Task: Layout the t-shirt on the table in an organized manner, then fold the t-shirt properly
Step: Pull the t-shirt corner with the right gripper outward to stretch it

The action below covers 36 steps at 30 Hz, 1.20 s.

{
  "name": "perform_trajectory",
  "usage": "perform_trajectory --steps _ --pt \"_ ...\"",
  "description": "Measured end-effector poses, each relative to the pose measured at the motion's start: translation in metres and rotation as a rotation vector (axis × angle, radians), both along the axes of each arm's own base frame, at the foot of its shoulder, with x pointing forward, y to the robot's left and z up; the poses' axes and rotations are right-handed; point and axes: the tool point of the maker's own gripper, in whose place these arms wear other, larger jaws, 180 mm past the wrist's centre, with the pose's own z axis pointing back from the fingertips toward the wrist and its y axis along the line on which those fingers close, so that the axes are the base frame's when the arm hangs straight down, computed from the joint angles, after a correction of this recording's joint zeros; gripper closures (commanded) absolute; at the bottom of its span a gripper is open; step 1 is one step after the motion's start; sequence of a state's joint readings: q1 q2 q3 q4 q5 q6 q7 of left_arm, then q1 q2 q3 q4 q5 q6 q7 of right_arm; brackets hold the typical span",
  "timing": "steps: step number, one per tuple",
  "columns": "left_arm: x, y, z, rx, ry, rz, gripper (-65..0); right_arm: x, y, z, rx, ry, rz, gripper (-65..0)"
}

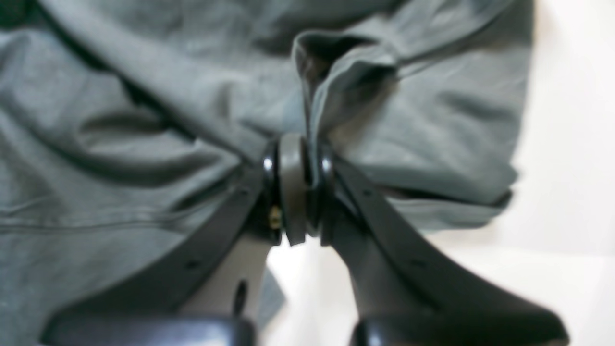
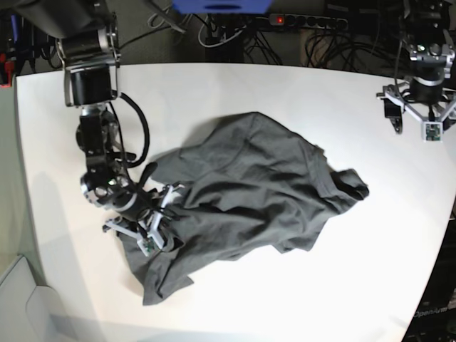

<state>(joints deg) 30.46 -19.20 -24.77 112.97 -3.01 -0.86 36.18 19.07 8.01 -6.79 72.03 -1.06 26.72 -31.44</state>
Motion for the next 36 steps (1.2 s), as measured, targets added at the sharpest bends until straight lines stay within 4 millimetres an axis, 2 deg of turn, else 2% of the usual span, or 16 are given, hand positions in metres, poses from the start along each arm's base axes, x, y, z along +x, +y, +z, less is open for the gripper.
perform_trajectory --steps 2,4,6,9,12,13,15,18,21,28,30,33,36 --pt "0.002 0.0 0.001 0.0 -0.007 -0.001 -51.3 0.002 -0.018 0.003 0.003 -0.009 -0.033 -2.3" --pt "0.002 0.0 0.002 0.0 -0.01 -0.002 -51.3 0.01 -0.05 0.011 0.018 -0.017 -0.12 -2.2" --pt "0.002 0.0 0.002 0.0 -0.008 -0.001 -51.3 0.026 -0.095 0.033 0.058 -0.07 -0.253 -2.2" --pt "0.001 0.0 0.001 0.001 -0.004 0.0 -51.3 0.042 -0.181 0.072 0.133 -0.159 -0.471 -2.2" --pt "0.0 -0.001 0.0 -0.003 -0.004 0.0 -51.3 0.032 -0.254 0.077 0.195 -0.163 -0.659 -2.2" --pt "0.0 -0.002 -0.001 -0.01 -0.006 0.005 -51.3 0.024 -0.271 0.072 0.207 -0.147 -0.705 -2.2" --pt "-0.001 -0.005 -0.003 -0.026 -0.007 0.014 -51.3 0.013 -0.292 0.063 0.231 -0.125 -0.768 -2.1" --pt "-0.001 -0.006 -0.003 -0.028 -0.01 0.016 -51.3 0.005 -0.306 0.06 0.244 -0.115 -0.805 -2.3" --pt "0.0 -0.006 -0.003 -0.029 -0.013 0.018 -51.3 0.005 -0.309 0.063 0.245 -0.13 -0.821 -2.6" --pt "-0.001 -0.01 0.001 -0.031 -0.022 0.008 -51.3 -0.027 -0.331 0.032 0.199 -0.141 -0.948 -3.0" --pt "-0.001 -0.011 0.001 -0.035 -0.022 0.006 -51.3 -0.032 -0.331 0.027 0.193 -0.128 -0.95 -7.1" --pt "0.003 -0.017 0.001 -0.045 -0.027 -0.007 -51.5 -0.035 -0.331 0.025 0.187 -0.141 -0.947 -19.6" --pt "0.015 -0.045 -0.003 -0.161 -0.053 -0.043 -51.6 -0.048 -0.328 0.014 0.16 -0.114 -0.939 -31.4"
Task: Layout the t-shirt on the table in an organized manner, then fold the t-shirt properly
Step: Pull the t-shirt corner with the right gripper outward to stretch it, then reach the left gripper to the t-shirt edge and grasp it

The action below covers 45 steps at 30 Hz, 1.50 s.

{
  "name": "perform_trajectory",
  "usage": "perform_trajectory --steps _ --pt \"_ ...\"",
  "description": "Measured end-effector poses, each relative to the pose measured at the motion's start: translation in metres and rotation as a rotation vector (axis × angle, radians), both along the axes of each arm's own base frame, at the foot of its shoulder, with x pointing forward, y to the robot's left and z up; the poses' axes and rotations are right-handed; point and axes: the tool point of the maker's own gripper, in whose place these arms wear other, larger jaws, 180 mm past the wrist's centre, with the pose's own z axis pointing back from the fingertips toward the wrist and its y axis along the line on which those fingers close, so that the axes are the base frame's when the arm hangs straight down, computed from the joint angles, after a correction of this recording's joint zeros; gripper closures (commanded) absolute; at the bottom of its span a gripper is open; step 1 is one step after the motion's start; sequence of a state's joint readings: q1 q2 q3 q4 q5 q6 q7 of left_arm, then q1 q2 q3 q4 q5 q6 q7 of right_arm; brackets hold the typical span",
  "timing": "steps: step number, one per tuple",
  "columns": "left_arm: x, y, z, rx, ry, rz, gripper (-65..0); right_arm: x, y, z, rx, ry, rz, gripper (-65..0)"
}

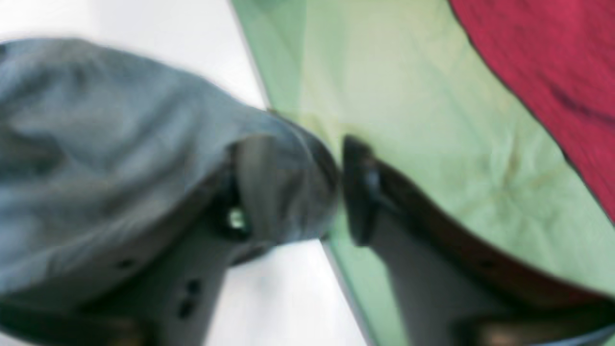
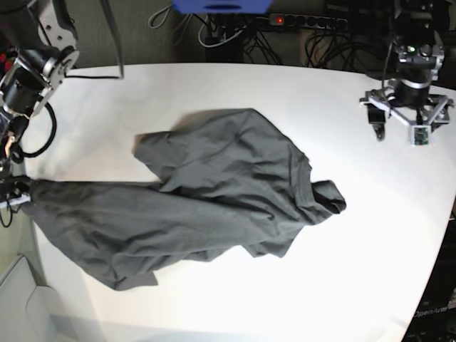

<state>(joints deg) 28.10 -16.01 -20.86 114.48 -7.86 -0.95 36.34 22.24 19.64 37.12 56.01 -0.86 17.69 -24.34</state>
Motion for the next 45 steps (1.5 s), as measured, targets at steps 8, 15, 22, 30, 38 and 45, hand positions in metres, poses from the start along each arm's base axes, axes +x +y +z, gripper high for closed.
perform_trajectory --steps 8,15,22,30,38,45 --pt "0.047 -0.081 0.005 -0.381 -0.086 -0.124 -51.6 -0.031 0.029 0.012 -0.102 -0.037 0.044 -36.5" --pt "0.074 -0.121 -0.038 -0.588 -0.041 -0.039 -51.6 -0.057 0.064 0.017 -0.132 -0.054 0.072 -36.5" --pt "0.085 -0.14 -0.072 -0.676 0.032 0.016 -51.6 -0.075 0.074 0.019 -0.157 -0.05 0.086 -36.5" --pt "0.099 -0.176 -0.092 -0.694 0.095 -0.043 -51.3 -0.088 0.074 0.011 -0.162 -0.02 0.091 -36.5" --pt "0.097 -0.186 -0.097 -0.702 0.133 -0.067 -13.0 -0.091 0.074 0.01 -0.161 -0.014 0.088 -36.5" --pt "0.081 -0.145 -0.091 -0.601 0.135 -0.071 0.0 -0.089 0.074 0.011 -0.162 -0.018 0.088 -36.5"
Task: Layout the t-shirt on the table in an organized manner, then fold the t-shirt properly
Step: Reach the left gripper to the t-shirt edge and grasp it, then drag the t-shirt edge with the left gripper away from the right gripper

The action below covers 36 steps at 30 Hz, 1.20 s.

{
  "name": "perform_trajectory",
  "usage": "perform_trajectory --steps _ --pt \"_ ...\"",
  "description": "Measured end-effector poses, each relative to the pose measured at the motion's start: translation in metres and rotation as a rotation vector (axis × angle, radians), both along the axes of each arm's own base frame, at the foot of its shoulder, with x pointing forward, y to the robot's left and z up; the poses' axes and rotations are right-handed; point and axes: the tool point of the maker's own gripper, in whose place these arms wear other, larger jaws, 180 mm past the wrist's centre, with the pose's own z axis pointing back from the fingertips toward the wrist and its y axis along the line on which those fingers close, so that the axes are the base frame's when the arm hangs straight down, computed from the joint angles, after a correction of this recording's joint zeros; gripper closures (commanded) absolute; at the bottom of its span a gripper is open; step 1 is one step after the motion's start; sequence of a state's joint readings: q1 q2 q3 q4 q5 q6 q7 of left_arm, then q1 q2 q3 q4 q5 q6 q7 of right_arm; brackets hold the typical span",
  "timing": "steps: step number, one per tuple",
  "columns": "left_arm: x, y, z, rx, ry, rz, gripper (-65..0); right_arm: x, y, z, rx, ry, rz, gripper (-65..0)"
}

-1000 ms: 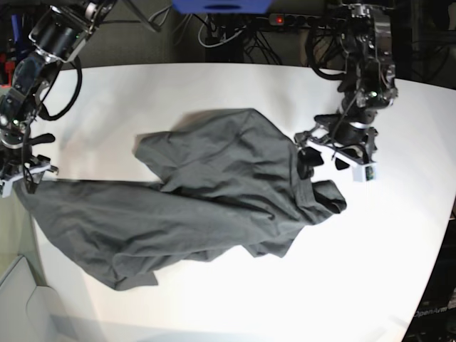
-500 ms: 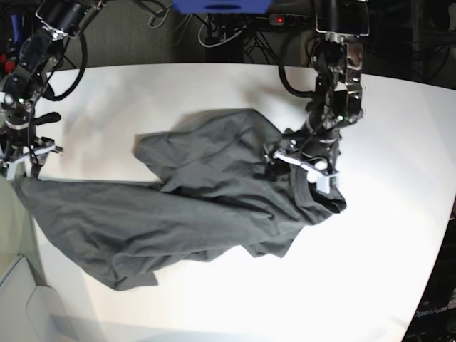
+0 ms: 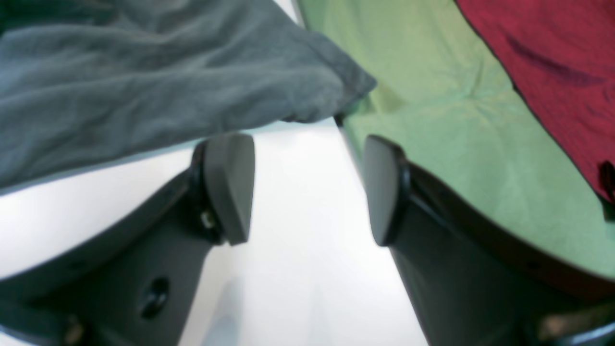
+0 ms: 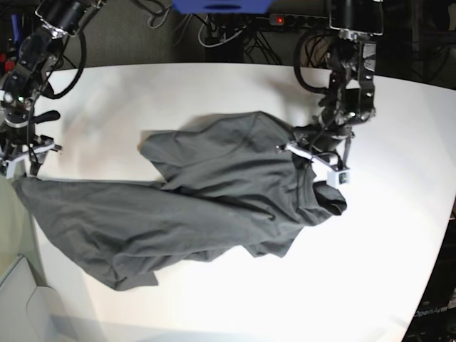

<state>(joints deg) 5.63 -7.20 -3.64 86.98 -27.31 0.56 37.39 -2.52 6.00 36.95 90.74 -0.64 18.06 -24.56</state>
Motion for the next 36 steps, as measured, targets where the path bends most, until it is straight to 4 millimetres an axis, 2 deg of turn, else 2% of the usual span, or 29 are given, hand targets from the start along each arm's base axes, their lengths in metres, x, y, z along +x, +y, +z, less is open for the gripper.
perform_trajectory --steps 4,7,11,14,19,22,28,30,34,36 --pt "-0.02 0.019 0.02 0.075 -0.019 -0.049 -0.4 0.003 0.004 0.0 0.012 -0.009 0.001 -36.5" --pt "-0.025 0.045 0.042 0.101 -0.044 -0.007 -0.4 0.01 0.016 -0.003 0.029 -0.008 0.023 -36.5" --pt "-0.051 0.085 0.068 0.161 -0.011 0.062 -0.4 0.023 0.037 -0.003 0.037 -0.019 0.079 -36.5" --pt "-0.062 0.099 0.088 0.193 -0.02 0.089 -0.4 0.027 0.05 -0.006 0.052 -0.016 0.102 -36.5" --pt "-0.091 0.113 0.078 0.115 0.041 0.109 -0.3 0.037 0.072 -0.009 0.065 -0.012 0.159 -36.5" --pt "-0.108 0.12 0.075 0.124 0.051 0.071 -0.3 0.043 0.093 -0.012 0.078 -0.009 0.208 -36.5" --pt "-0.124 0.111 0.064 0.14 0.073 -0.037 -1.4 0.047 0.121 -0.018 0.118 -0.009 0.248 -36.5" --pt "-0.131 0.106 0.062 0.15 0.081 -0.083 -7.1 0.049 0.128 -0.019 0.121 -0.006 0.269 -36.5" --pt "-0.134 0.098 0.064 0.17 0.053 -0.169 -27.0 0.049 0.139 -0.023 0.126 0.005 0.296 -36.5" --pt "-0.137 0.093 0.064 0.173 0.048 -0.209 -32.2 0.049 0.138 -0.023 0.126 0.005 0.295 -36.5"
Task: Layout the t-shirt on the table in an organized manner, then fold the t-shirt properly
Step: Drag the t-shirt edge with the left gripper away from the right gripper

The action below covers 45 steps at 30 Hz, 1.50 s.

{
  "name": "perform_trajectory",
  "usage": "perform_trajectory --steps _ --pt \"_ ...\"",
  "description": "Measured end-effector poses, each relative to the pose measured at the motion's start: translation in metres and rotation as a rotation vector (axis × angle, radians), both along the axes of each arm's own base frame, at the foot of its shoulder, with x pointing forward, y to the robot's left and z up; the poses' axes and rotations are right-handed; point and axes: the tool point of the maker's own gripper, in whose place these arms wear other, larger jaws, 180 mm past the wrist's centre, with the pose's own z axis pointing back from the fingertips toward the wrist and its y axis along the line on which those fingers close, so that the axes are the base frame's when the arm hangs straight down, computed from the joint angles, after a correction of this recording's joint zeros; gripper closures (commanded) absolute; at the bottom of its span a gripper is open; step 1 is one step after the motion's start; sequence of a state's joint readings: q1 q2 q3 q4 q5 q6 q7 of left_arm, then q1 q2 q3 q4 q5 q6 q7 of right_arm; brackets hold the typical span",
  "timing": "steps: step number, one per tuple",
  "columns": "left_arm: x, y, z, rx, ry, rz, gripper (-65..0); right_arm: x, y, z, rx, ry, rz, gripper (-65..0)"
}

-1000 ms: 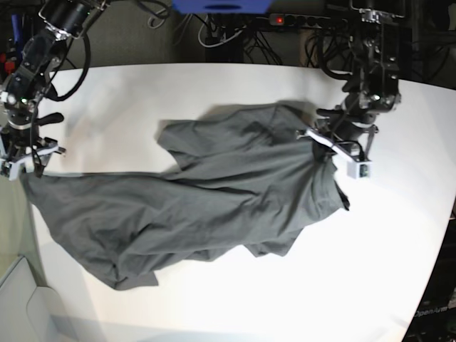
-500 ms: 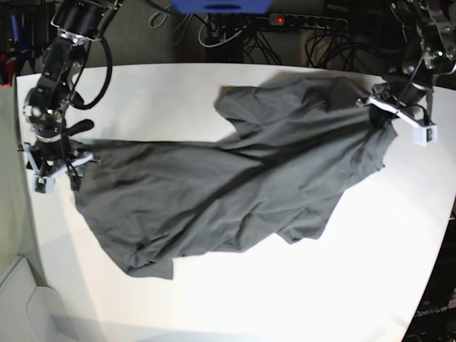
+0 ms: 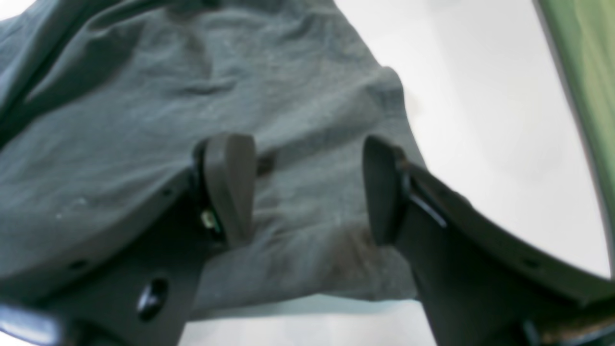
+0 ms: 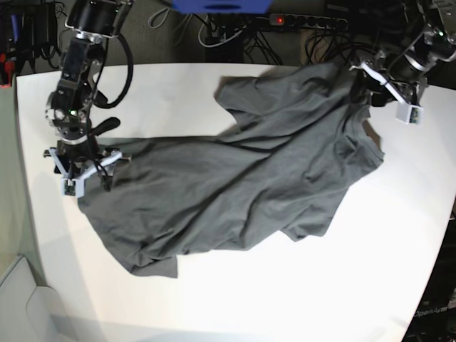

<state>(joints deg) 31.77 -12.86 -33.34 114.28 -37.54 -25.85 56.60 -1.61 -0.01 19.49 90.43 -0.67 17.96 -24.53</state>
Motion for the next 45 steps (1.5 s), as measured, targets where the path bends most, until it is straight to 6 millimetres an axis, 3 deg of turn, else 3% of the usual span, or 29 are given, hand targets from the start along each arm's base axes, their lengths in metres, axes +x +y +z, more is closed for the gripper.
perform_trajectory --steps 6,8,11,13,14,18,22,25,30,35,45 --pt "-0.006 0.006 0.013 0.076 -0.066 -0.165 -32.5 0.0 0.0 -0.001 0.001 0.002 0.0 -36.5" --pt "-0.001 0.025 0.021 0.109 -0.096 -0.107 -32.5 0.0 0.0 -0.001 0.0 0.003 0.001 -36.5" --pt "0.031 0.063 0.049 0.181 -0.198 0.01 -32.5 -0.001 -0.001 -0.002 0.002 -0.001 -0.004 -36.5" --pt "0.063 0.067 0.068 0.143 -0.314 0.037 -32.6 -0.006 0.001 -0.009 0.012 0.02 -0.006 -36.5" --pt "0.076 0.066 0.069 0.111 -0.332 0.041 -32.6 -0.008 0.003 -0.012 0.019 0.029 -0.006 -36.5" --pt "0.129 0.062 0.049 0.085 -0.289 0.035 -32.6 -0.017 0.004 -0.021 0.02 0.059 -0.005 -36.5" --pt "0.192 0.027 0.051 0.082 -0.306 -0.066 -32.7 -0.015 0.003 -0.017 0.018 0.044 -0.007 -36.5" --pt "0.223 0.002 0.027 0.085 -0.23 -0.134 -32.7 -0.018 0.001 -0.018 0.012 0.043 -0.01 -36.5" --pt "0.269 -0.044 0.011 0.026 -0.265 -0.201 -32.7 -0.026 0.001 -0.026 0.013 0.076 -0.01 -36.5" --pt "0.284 -0.051 -0.013 0.002 -0.226 -0.149 -32.7 -0.025 0.0 -0.024 0.01 0.068 -0.011 -36.5" --pt "0.3 -0.028 -0.037 -0.051 -0.197 0.013 -32.7 -0.021 0.002 -0.023 0.011 0.064 -0.005 -36.5"
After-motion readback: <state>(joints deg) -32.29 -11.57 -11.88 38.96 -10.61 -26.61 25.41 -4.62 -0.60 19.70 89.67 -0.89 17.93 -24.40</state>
